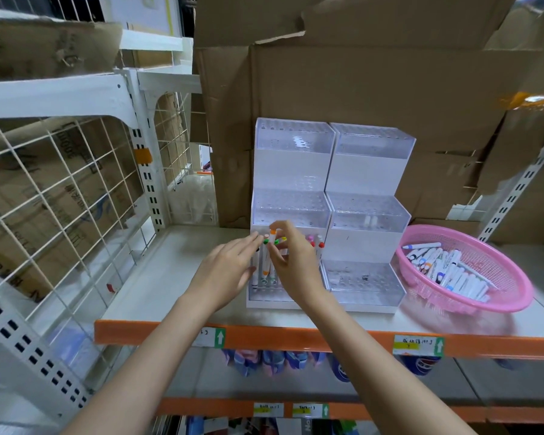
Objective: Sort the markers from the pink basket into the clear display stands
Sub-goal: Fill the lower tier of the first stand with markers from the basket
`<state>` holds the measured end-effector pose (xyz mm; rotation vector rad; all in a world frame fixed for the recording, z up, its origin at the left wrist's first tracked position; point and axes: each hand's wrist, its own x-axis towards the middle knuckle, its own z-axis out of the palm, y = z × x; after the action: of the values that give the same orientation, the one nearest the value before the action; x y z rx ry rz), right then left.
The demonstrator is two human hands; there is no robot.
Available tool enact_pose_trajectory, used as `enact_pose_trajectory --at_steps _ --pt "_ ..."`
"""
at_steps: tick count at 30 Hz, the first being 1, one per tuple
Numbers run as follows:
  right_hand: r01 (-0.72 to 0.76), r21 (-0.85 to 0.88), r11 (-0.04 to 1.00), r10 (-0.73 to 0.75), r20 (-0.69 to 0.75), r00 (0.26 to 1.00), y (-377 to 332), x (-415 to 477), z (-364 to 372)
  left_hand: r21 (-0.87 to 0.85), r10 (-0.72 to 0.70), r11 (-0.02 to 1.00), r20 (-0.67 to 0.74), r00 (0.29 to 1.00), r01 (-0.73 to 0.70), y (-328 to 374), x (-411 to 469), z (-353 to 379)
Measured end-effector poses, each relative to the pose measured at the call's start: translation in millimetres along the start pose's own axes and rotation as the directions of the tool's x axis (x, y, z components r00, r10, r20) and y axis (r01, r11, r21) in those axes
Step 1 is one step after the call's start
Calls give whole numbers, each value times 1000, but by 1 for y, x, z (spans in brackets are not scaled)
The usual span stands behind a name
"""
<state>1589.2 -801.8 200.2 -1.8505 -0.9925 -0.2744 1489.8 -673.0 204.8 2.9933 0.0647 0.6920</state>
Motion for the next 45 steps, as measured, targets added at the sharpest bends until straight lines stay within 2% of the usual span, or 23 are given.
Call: enact_pose_trajectory --at_steps 11,18,25,33,40,45 --pt "104 -133 986 -102 28 994 -7 4 -6 69 23 997 49 999 -26 -3 2 -3" --pt "227 -257 939 -205 110 973 -3 3 -6 46 1 999 102 995 -6 -2 2 -2" --pt "222 -306 926 -220 40 975 1 0 -7 36 1 999 103 995 -5 -8 4 -5" --pt "128 -359 925 -132 14 991 6 8 -4 31 -1 1000 99 995 -2 -4 4 -4" --pt "219 -447 868 -219 51 974 9 8 -9 34 -6 999 96 995 3 -3 5 -4" --pt "213 -539 815 -239 22 971 18 5 -22 53 10 999 20 1000 -11 1 13 -2"
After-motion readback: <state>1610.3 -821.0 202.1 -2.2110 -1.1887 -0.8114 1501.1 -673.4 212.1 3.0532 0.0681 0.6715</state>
